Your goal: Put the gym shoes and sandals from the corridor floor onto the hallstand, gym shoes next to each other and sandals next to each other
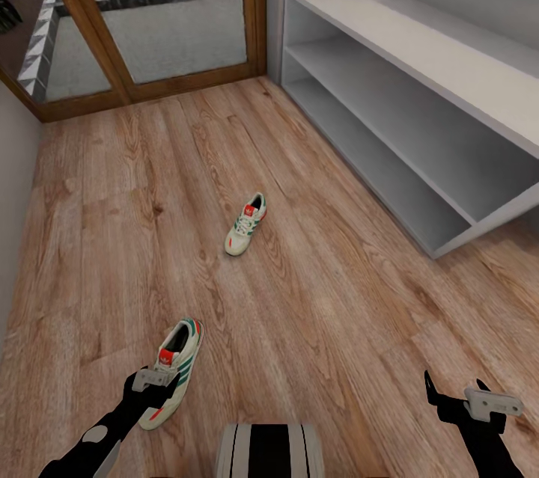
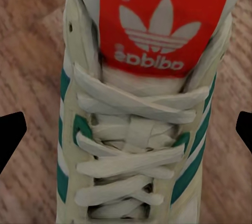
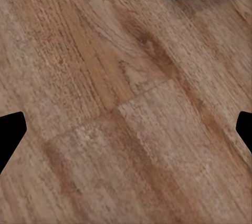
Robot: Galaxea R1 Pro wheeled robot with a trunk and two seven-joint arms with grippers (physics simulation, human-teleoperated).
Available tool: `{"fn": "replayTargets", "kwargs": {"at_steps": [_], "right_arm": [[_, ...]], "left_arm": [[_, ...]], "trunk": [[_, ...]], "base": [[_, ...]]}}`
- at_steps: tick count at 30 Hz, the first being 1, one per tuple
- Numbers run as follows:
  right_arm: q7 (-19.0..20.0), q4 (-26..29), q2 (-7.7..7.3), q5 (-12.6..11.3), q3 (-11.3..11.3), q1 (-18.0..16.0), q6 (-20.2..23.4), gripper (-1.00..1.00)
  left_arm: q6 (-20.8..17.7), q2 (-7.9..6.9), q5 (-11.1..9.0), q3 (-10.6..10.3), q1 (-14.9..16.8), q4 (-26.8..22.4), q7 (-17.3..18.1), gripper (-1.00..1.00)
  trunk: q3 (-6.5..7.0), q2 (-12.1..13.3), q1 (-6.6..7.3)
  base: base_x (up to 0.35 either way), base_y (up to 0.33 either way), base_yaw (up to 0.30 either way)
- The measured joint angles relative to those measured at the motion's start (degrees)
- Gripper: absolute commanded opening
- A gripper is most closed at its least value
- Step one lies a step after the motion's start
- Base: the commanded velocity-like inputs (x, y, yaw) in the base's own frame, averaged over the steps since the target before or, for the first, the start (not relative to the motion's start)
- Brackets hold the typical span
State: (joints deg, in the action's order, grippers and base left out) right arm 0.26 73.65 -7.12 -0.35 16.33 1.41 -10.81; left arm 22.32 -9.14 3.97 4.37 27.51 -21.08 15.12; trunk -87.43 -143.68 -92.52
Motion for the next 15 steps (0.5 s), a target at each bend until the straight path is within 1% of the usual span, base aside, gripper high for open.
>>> {"fn": "replayTargets", "kwargs": {"at_steps": [6, 15], "right_arm": [[0.0, 0.0, 0.0, 0.0, 0.0, 0.0, 0.0, 1.0], [0.0, 0.0, 0.0, 0.0, 0.0, 0.0, 0.0, 1.0]], "left_arm": [[0.0, 0.0, 0.0, 0.0, 0.0, 0.0, 0.0, 1.0], [0.0, 0.0, 0.1, 0.0, 0.0, 0.0, 0.0, 1.0]], "trunk": [[-0.15, 0.0, 0.0], [-0.76, 0.0, 0.0]], "base": [[0.0, 0.0, 0.0], [0.0, 0.0, 0.0]]}}
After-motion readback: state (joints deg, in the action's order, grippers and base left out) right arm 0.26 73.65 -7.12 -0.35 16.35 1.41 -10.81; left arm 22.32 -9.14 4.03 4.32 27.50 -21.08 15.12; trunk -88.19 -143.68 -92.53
